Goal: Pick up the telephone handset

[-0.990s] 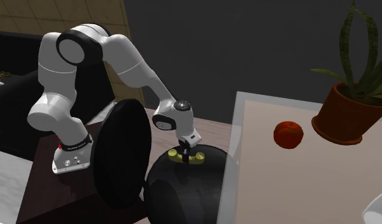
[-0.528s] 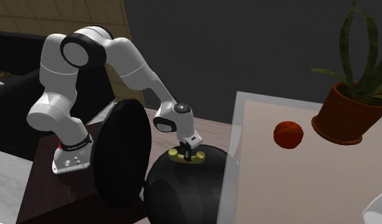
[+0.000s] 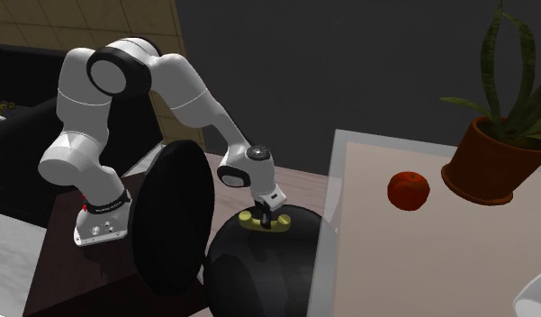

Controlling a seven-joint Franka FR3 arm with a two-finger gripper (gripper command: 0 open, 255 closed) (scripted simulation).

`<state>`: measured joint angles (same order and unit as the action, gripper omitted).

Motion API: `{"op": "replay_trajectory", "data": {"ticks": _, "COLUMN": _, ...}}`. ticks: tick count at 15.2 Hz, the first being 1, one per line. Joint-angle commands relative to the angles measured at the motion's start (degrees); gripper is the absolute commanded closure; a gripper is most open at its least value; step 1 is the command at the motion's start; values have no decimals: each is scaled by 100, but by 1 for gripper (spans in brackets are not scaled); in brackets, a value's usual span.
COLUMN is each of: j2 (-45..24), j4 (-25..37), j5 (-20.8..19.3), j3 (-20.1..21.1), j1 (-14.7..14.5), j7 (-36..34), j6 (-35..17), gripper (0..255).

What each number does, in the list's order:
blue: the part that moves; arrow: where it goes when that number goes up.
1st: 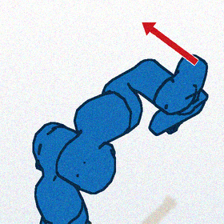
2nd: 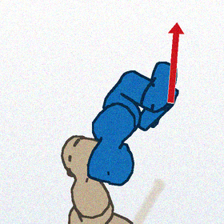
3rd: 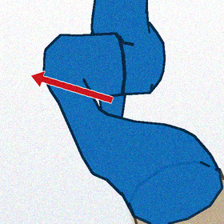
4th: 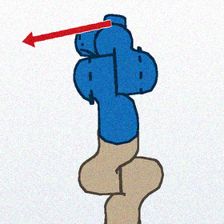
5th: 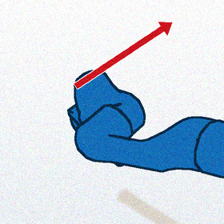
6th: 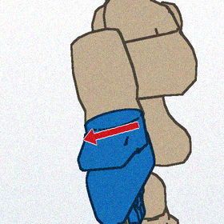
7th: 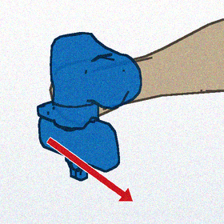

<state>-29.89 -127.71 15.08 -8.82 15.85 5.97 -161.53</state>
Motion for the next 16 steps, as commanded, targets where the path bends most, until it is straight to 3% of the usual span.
{"op": "replay_trajectory", "data": {"ticks": 1, "j2": -8, "j4": -100, "j5": -37, "j3": -11, "j1": -21, "j7": 1, "j6": 166, "gripper": 255}}
{"op": "replay_trajectory", "data": {"ticks": 16, "j2": 977, "j4": -302, "j5": -434, "j3": -405, "j1": -329, "j7": -304, "j6": 947, "gripper": 255}}
